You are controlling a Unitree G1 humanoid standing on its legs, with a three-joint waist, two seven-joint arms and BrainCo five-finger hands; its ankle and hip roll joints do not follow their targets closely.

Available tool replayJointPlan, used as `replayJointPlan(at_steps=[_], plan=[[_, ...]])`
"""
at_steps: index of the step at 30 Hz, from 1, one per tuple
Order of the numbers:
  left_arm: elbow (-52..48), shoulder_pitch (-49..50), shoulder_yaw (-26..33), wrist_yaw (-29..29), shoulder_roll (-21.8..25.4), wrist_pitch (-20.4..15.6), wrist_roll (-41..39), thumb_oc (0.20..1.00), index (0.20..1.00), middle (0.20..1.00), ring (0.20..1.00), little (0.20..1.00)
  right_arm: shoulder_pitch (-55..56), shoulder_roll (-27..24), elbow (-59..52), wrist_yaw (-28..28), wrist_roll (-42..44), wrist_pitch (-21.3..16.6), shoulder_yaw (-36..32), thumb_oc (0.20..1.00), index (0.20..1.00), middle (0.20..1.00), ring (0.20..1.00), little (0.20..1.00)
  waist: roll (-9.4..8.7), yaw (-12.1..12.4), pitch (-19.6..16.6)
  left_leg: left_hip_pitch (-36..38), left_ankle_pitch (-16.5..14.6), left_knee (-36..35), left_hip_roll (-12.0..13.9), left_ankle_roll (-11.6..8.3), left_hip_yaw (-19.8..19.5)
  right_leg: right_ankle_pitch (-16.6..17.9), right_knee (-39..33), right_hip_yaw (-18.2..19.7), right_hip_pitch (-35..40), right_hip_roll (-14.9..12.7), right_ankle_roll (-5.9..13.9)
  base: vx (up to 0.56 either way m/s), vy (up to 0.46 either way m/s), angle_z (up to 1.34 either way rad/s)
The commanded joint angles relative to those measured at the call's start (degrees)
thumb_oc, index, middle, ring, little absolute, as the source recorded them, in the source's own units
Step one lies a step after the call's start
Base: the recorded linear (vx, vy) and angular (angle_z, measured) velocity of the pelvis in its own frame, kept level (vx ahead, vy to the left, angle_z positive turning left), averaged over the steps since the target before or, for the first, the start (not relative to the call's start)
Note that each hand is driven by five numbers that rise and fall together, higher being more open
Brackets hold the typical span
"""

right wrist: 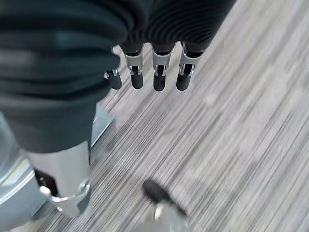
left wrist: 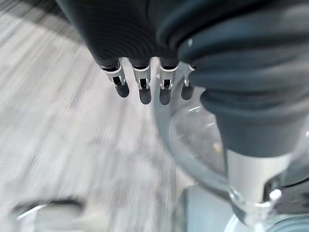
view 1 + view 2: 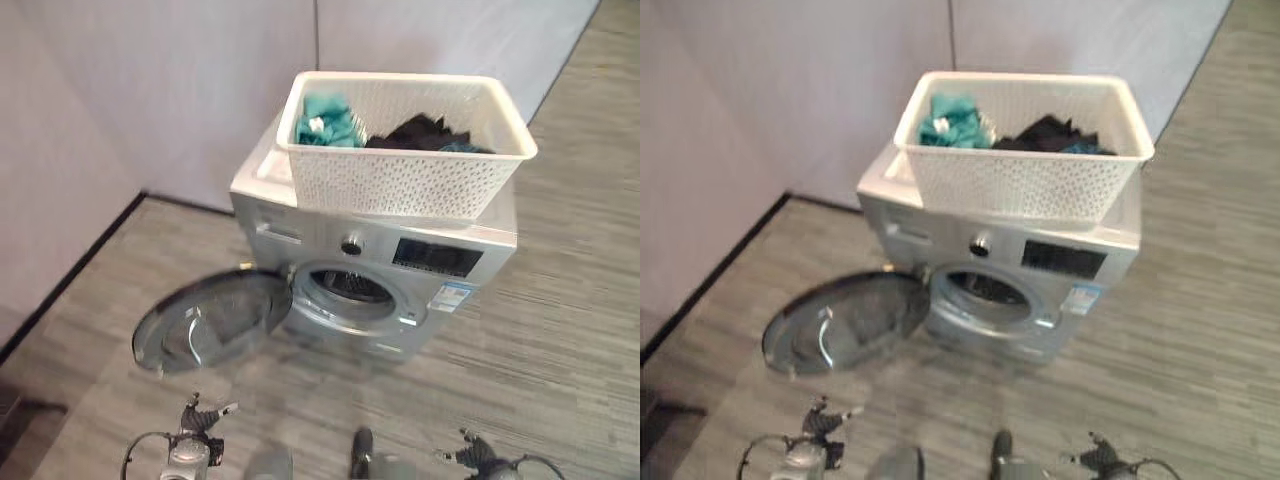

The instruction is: Grab the laundry basket,head to the washer,open it,put in the laundry and shut it.

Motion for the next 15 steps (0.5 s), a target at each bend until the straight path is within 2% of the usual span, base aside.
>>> replayJointPlan(at_steps=[1, 2, 3, 5, 7, 9, 11, 13, 14, 15], plan=[[0.26, -4.18, 2.64, -1.35, 1.26, -1.44, -1.03, 1.0, 1.0, 1.0, 1.0, 1.0, 1.7, -1.39, -0.11, -1.14, -0.08, 0.07, 0.12, 1.0, 1.0, 1.0, 1.0, 1.0, 0.88, -0.84, -0.53, 5.26, 3.19, -23.17, 0.46, 3.04, 2.46, -2.1, -7.77, 2.71, 12.59, -1.37, 6.76, 0.16, 0.145, -0.22], [1.08, -4.35, 2.57, -1.81, 1.01, -1.14, -0.99, 1.0, 1.0, 1.0, 1.0, 1.0, 1.05, -1.54, -0.14, -0.7, -0.25, 0.13, 0.14, 1.0, 1.0, 1.0, 1.0, 1.0, 1.19, -0.59, -0.79, 6.45, 3.39, -24.19, -0.2, 3.13, 1.2, -2.44, -6.88, 3.51, 12.79, -1.55, 7.23, 0.14, 0.166, -0.23], [1.58, -3.72, 2.52, -1.91, 0.75, -1.39, -1.44, 1.0, 1.0, 1.0, 1.0, 1.0, 0.83, -1.57, -0.12, -0.67, -0.7, 0.19, 0.09, 1.0, 1.0, 1.0, 1.0, 1.0, 1.39, -0.89, -1.34, 7.49, 2.33, -24.23, 0.03, 3.26, 2.32, -2.98, -6.02, 3.96, 12.9, -1.93, 7.53, 0.12, 0.223, 0.14], [3.1, -3.56, 3.34, -2.34, -0.55, -0.83, -2.49, 1.0, 1.0, 1.0, 1.0, 1.0, 0.79, -1.15, -0.26, -0.82, -0.33, 0.45, -0.98, 1.0, 1.0, 1.0, 1.0, 1.0, 1.69, -1.42, -2.61, 8.79, 1.06, -23.79, -1.24, 4.11, 2.7, -1.76, -5.94, 4.79, 12.06, -3.88, 8.81, 0.08, 0.24, 0.4], [2.79, -2.97, 2.02, -4.21, -1.44, -1.23, -3.22, 1.0, 1.0, 1.0, 1.0, 1.0, 0.42, -1.07, -0.74, -1.01, 0.21, 0.8, -1.98, 1.0, 1.0, 1.0, 1.0, 1.0, 1.32, -1.32, -4.22, 10.14, -1.26, -23.74, -2.5, 5.42, 4.03, -0.29, -6.83, 5.04, 12.43, -5.99, 10.11, 0.12, 0.2, -1.09], [0.86, -1.32, 2.3, -4.23, -1.87, -1.82, -4.0, 1.0, 1.0, 1.0, 1.0, 1.0, 0.32, -1.03, -2.73, -0.72, 1.57, 0.39, -2.67, 1.0, 1.0, 1.0, 1.0, 1.0, 1.71, -0.32, -4.82, 10.48, -2.9, -22.04, -3.37, 6.16, 4.78, 0.24, -7.16, 5.97, 12.6, -7.5, 11.34, 0.08, 0.193, -0.69], [-2.53, 0.02, 2.57, -3.87, -1.61, -2.27, -5.18, 1.0, 1.0, 1.0, 1.0, 1.0, -0.04, -0.59, -5.15, -1.08, 2.52, -0.04, -2.88, 1.0, 1.0, 1.0, 1.0, 1.0, 1.75, 0.25, -4.82, 10.84, -3.54, -21.54, -3.58, 6.52, 5.37, 0.46, -7.08, 6.41, 12.57, -8.04, 11.61, 0.02, 0.102, -0.46], [-13.88, 4.05, 3.55, -3.82, -1.08, -3.53, -8.6, 1.0, 1.0, 1.0, 1.0, 1.0, 0.0, 0.58, -12.85, -1.74, 4.5, -1.13, -3.0, 1.0, 1.0, 1.0, 1.0, 1.0, 1.81, 1.37, -4.43, 11.21, -3.89, -21.26, -3.39, 7.02, 6.33, 1.0, -5.91, 6.16, 11.55, -8.56, 11.77, -0.05, 0.06, -0.59], [-30.51, 10.27, 4.61, -4.94, 0.59, -4.75, -13.83, 1.0, 1.0, 1.0, 1.0, 1.0, -0.32, 2.29, -24.82, -2.48, 7.83, -2.39, -2.77, 1.0, 1.0, 1.0, 1.0, 1.0, 1.89, 2.61, -3.39, 11.69, -3.92, -21.53, -2.71, 7.23, 7.62, 2.49, -4.55, 3.78, 9.64, -8.94, 12.01, -0.13, 0.035, -0.66], [-43.6, 15.87, 6.02, -7.15, 2.7, -4.26, -16.16, 1.0, 1.0, 1.0, 1.0, 1.0, 0.69, 1.94, -35.95, -1.58, 8.64, -3.14, -2.48, 1.0, 1.0, 1.0, 1.0, 1.0, 2.03, 2.72, -2.57, 12.14, -3.76, -21.8, -2.22, 7.23, 7.95, 3.04, -4.57, 3.2, 9.05, -8.79, 12.19, -0.12, 0.009, -1.16]])
